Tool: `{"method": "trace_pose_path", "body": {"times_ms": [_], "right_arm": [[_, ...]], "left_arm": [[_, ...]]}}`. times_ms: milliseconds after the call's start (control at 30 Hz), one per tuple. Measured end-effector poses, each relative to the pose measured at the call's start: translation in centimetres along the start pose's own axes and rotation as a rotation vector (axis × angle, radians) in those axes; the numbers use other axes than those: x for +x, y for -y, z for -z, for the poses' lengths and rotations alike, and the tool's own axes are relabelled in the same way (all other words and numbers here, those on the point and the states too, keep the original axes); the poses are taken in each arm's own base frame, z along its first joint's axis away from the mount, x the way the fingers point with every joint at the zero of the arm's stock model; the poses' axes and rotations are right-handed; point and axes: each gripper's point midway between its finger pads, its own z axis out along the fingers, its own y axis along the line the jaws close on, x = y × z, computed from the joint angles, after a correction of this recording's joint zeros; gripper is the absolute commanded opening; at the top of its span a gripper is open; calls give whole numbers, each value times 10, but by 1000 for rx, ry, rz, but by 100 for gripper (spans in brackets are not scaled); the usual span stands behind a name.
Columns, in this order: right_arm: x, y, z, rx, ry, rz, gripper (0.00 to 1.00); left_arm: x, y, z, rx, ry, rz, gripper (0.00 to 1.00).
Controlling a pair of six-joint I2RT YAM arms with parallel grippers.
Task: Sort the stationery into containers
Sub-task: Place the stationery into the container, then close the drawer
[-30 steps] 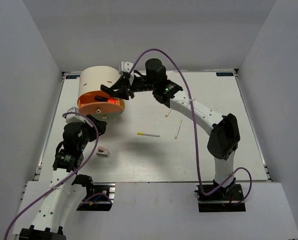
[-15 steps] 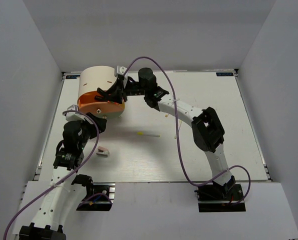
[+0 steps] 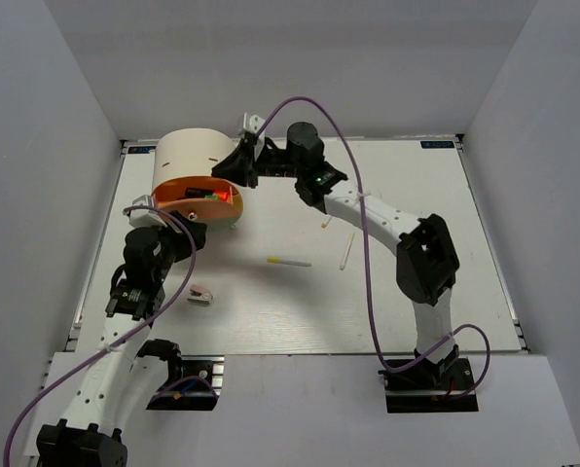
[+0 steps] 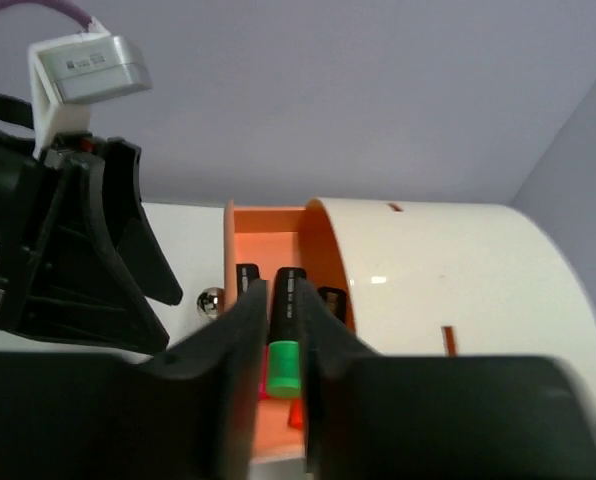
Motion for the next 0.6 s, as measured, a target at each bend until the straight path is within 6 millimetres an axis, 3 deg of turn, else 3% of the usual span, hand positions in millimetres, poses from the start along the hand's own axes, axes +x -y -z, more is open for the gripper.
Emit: {"method": "trace_pose_path", "body": {"times_ms": [67,167,267,333,433,600], "right_arm": [[-15,4,10,33,4,12,10],[-30,14,31,98,-12,12,10],[-24,24,61,165,-58,-6,11],[-7,28,85,210,-104,-31,11],[41,27,126,276,-208,-99,12],[93,11,166,328,-321,-192,12]], "left_arm": [[-2,1,-2,1,2,-11,77],[-7,3,-6,5,11,-27,77],[-11,4,-9,7,20,-40,77],[-12,5,-11,7,25,-47,79],[-14,4,-15,5,32,-55,79],[-13,1,-23,-11,30,-59,79]]}}
